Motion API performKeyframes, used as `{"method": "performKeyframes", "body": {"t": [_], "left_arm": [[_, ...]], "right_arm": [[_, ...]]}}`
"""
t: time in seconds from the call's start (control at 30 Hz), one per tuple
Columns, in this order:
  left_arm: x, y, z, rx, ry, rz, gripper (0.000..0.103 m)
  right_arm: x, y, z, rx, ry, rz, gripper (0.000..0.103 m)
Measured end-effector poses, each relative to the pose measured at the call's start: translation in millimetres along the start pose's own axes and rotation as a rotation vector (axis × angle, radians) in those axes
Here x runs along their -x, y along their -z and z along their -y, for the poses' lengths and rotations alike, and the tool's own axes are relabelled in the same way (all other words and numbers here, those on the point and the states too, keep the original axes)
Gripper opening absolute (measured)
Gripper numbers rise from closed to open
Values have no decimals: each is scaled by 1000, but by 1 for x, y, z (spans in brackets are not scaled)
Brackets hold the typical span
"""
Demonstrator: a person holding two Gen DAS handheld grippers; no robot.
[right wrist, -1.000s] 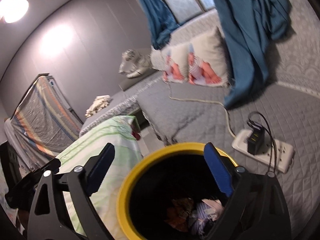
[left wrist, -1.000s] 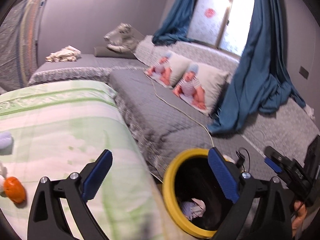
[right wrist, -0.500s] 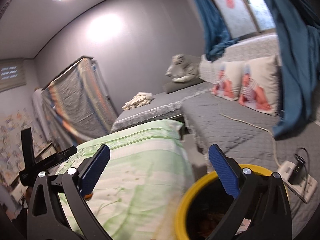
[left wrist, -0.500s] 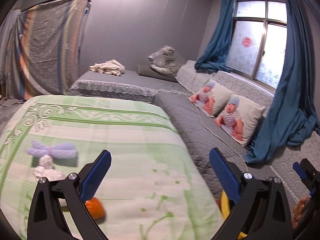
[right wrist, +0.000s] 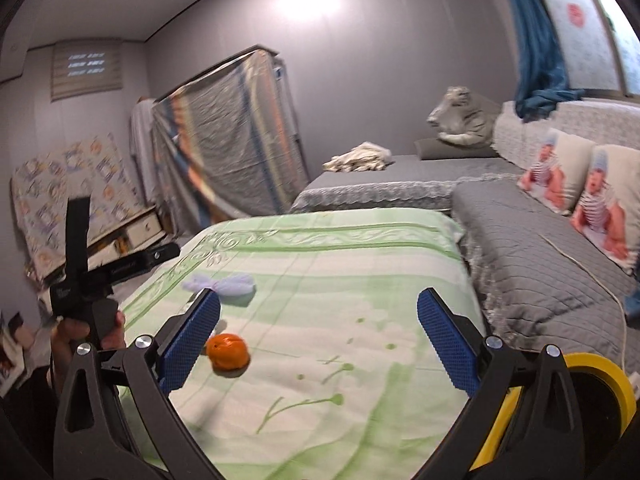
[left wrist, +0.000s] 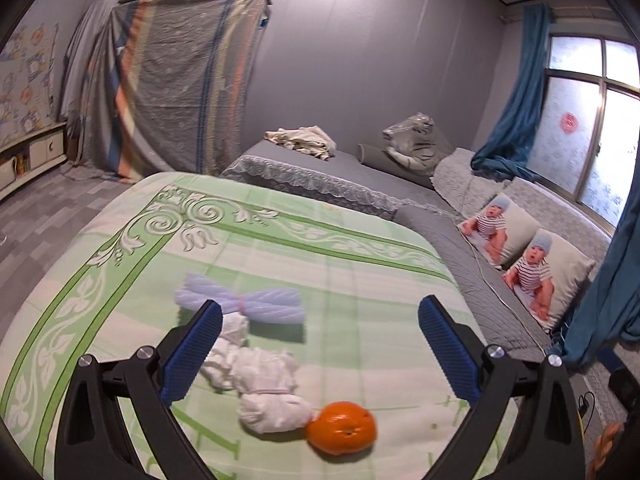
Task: Collect trash
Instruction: 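Move both open grippers back over the bed toward the white bundles and tangerine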
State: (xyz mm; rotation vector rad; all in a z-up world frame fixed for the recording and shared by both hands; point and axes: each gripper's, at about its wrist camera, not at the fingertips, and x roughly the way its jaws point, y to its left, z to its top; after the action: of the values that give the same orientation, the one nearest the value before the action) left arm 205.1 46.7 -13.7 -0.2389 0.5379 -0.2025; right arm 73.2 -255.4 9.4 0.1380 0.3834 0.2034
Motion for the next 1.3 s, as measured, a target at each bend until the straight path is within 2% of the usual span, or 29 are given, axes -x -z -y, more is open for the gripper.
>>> {"method": "performKeyframes", "body": {"t": [0.27, 0.43, 0.6, 0.73, 1.0, 1.3], "left_arm": [[-14, 17, -48, 43, -72, -41, 95], [-29, 26, -71, 86, -86, -108, 95], [-40, 33, -66, 37, -89, -150, 95], [-50, 38, -57, -23, -114, -184, 95], [-62, 42, -59, -34, -137, -236, 93], [-88, 44, -58, -17, -118, -327, 78]], "right_arm": [[-73, 24, -62, 164, -125, -131, 94], [-106, 43, -85, 239, -161, -207, 94], [-129, 54, -97, 263, -190, -265, 93], [-143, 62, -105, 291, -203, -309, 83], [-166, 72, -109, 287, -228, -382, 79], [-185, 73, -111, 271, -240, -451, 73]]}}
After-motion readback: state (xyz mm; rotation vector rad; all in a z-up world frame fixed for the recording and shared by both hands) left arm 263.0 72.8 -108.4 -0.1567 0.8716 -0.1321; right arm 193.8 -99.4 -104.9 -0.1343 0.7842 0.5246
